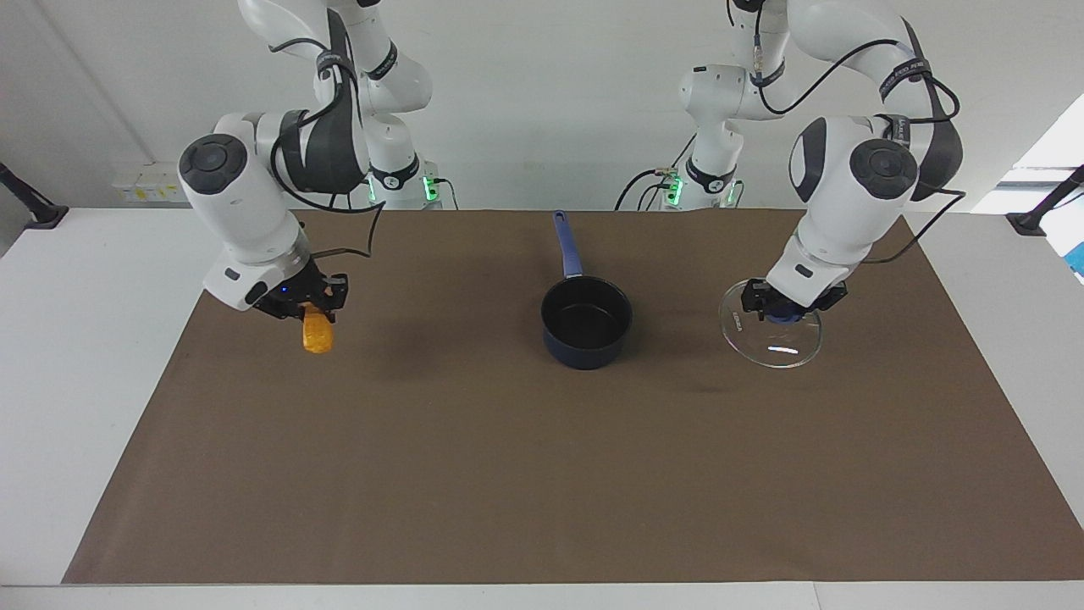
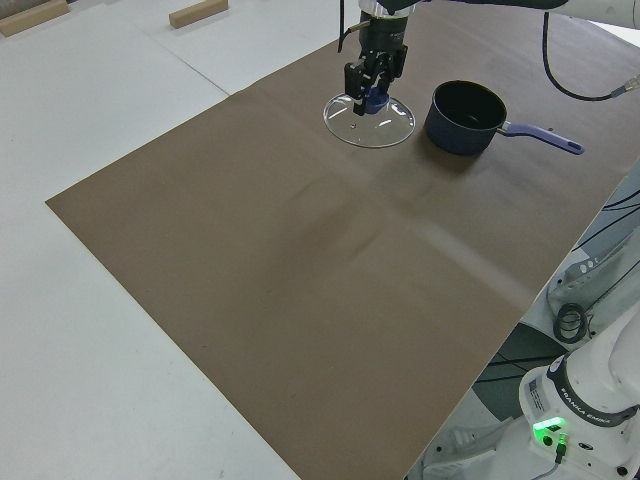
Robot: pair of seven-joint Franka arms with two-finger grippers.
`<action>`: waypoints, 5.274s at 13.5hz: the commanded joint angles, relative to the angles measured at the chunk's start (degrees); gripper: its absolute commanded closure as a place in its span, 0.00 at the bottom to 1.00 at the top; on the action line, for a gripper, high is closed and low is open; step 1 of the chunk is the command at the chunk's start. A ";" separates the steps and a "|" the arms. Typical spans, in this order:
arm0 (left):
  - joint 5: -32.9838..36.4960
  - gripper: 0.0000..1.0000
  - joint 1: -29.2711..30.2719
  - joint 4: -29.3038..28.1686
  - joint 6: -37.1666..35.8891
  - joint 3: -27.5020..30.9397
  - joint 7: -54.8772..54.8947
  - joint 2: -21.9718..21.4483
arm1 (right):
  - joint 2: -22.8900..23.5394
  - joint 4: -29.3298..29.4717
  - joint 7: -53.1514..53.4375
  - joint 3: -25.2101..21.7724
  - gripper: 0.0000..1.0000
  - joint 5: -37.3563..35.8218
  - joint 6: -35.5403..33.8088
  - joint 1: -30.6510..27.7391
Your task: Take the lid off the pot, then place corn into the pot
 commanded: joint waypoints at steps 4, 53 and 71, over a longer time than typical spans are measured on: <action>2.66 1.00 8.62 -15.80 12.55 -0.69 7.10 -5.96 | 1.69 3.63 19.16 0.24 1.00 -0.62 -2.11 12.79; -5.08 0.00 7.23 16.18 -27.60 -0.69 8.52 -8.94 | 13.66 4.86 47.06 1.03 0.00 3.88 18.64 30.22; -5.08 0.00 7.23 16.18 -27.60 -0.69 8.52 -8.94 | -10.60 12.41 11.48 -1.15 0.00 3.16 -15.89 0.51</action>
